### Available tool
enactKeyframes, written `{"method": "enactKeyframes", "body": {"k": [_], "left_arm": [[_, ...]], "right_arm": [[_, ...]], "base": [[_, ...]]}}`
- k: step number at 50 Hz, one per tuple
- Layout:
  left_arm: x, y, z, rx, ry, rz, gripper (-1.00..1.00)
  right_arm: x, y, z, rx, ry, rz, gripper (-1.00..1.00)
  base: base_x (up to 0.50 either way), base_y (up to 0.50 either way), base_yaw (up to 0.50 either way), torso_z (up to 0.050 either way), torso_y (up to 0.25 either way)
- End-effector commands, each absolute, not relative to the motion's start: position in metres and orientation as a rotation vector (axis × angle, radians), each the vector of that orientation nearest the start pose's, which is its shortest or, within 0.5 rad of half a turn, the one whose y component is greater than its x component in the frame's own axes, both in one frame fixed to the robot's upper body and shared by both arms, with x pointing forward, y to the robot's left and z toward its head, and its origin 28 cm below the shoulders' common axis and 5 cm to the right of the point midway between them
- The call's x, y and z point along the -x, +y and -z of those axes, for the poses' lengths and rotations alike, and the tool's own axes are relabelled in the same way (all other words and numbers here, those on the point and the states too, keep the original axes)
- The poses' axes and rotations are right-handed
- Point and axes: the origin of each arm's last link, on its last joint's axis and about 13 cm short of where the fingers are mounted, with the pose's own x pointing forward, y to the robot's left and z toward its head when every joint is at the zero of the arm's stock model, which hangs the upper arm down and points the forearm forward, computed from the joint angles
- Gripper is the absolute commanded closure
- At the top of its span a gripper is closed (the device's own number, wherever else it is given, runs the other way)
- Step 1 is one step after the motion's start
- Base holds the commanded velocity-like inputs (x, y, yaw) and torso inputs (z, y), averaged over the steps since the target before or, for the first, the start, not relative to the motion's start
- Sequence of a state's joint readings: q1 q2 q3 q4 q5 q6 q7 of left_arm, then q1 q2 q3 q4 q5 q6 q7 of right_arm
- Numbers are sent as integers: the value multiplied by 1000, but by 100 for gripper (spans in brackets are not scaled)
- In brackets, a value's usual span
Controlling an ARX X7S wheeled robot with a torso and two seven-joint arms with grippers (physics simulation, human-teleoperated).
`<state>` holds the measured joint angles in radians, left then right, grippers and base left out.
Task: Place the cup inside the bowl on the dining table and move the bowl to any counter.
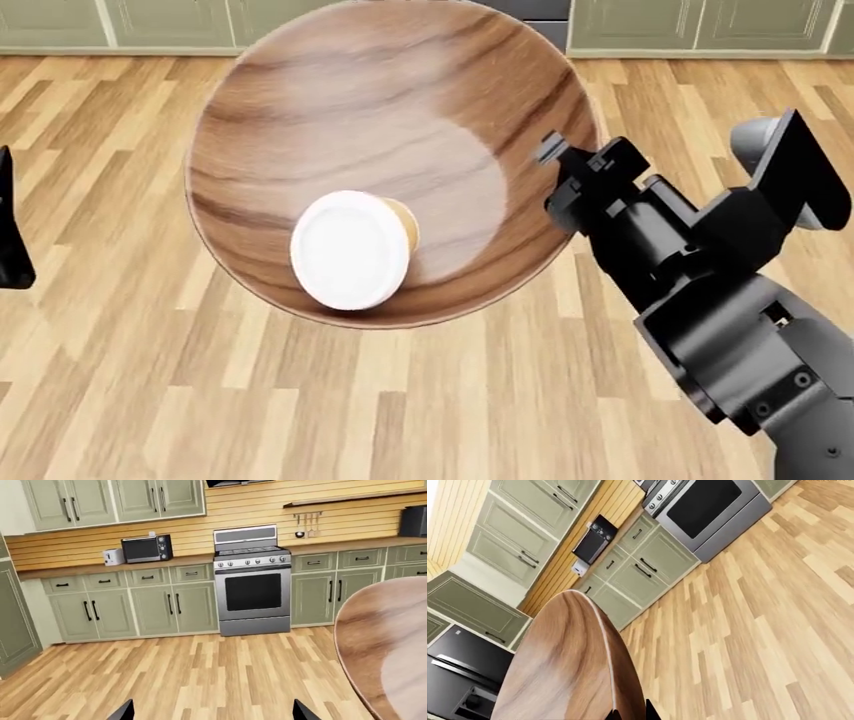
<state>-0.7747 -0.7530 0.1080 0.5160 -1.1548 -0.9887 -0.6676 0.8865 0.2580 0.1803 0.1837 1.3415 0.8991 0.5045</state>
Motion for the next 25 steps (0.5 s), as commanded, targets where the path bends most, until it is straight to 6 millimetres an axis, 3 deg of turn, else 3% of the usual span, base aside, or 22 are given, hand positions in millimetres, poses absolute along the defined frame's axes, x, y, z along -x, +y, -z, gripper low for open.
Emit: {"method": "enactKeyframes", "body": {"k": [1, 25], "left_arm": [[-246, 276, -253, -97, -37, -56, -100], [-237, 283, -244, -90, -43, -78, -100]], "right_arm": [[-337, -138, -243, -884, 186, -238, 100], [-337, -135, -246, -882, 193, -250, 100]], "base": [[500, 204, 0, 0, 0], [500, 215, 0, 0, 2]]}}
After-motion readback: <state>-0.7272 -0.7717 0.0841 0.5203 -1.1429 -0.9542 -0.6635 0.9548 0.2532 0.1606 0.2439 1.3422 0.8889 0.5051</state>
